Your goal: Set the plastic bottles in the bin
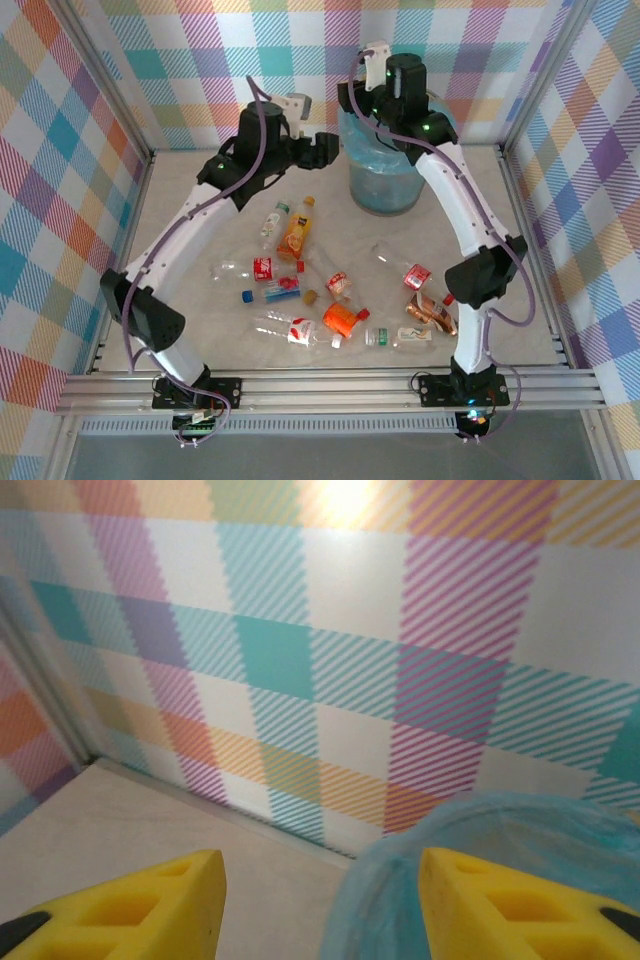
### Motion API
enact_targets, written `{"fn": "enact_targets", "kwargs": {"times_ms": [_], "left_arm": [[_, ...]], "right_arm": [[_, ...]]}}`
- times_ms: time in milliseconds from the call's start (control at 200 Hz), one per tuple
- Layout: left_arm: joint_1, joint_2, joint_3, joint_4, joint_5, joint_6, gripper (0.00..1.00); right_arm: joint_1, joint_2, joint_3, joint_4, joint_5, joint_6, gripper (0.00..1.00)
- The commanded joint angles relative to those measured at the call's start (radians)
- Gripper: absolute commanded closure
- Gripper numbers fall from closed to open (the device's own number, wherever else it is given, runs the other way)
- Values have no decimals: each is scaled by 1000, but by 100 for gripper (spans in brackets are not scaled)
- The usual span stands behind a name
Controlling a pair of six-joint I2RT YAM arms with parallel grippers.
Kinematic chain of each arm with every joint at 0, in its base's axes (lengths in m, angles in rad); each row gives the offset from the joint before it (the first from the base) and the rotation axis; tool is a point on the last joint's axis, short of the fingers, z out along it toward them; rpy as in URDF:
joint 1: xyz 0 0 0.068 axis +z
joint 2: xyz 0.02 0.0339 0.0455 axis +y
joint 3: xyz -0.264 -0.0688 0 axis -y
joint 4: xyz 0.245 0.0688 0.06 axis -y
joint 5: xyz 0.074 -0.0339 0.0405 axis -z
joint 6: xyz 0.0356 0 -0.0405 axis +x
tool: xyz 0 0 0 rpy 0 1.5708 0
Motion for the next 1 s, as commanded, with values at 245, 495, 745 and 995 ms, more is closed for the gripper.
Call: {"fn": "enact_targets", "kwargs": {"times_ms": [245, 495, 745, 995], "left_arm": [[-7, -294, -308, -76, -93, 34, 14], [-7, -516, -599, -146, -142, 3, 11], [-5, -690, -827, -197, -235, -64, 10], [-5, -739, -939, -207, -235, -143, 9]], "right_arm": [[134, -236, -262, -181, -128, 3, 37], [205, -281, -535, -221, -250, 0, 27], [216, -214, -725, -187, -279, 24, 24], [231, -97, -788, -108, -327, 14, 18]]}}
